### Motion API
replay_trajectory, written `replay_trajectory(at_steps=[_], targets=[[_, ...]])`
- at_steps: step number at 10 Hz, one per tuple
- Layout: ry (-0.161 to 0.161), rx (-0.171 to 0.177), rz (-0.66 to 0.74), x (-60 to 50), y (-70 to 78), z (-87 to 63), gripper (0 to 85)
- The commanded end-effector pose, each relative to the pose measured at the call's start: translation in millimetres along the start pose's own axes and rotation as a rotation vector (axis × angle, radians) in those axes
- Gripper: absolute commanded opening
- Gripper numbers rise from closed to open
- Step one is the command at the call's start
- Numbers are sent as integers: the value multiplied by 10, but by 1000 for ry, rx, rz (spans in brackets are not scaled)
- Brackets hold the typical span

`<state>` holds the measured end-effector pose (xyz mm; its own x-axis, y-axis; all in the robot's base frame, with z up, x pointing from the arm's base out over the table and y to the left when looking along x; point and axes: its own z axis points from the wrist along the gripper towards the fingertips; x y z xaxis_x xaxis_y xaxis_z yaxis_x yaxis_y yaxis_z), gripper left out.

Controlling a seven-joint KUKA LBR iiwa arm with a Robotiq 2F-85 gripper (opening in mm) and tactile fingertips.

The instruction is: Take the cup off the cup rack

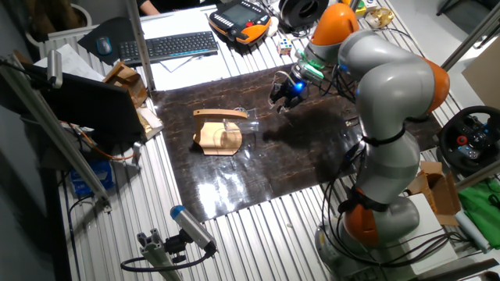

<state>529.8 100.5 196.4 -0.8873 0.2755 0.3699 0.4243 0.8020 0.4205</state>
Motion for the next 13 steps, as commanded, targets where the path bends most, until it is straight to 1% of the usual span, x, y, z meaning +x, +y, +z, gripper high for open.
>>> replay_trajectory(at_steps=[1, 2, 3, 4, 5, 6, 7, 8, 9, 10, 11, 12, 13], targets=[[-3, 11, -7, 2, 0, 0, 390], [-10, 44, -16, 2, 0, 0, 393], [-22, 92, -40, 2, 0, 0, 403], [-10, 106, -62, 2, 0, 0, 403], [-14, 135, -86, 2, 0, 0, 403], [0, 102, -68, 2, 0, 0, 403], [-1, 79, -43, 2, 0, 0, 413], [-14, 66, -1, 53, 134, 15, 447], [-26, 33, 31, 114, 233, 25, 473], [-37, -14, 60, 177, 311, 43, 480], [-48, -13, 68, 203, 353, 67, 490], [-45, -52, 75, 178, 366, 94, 490], [-52, -70, 80, 146, 374, 112, 480]])
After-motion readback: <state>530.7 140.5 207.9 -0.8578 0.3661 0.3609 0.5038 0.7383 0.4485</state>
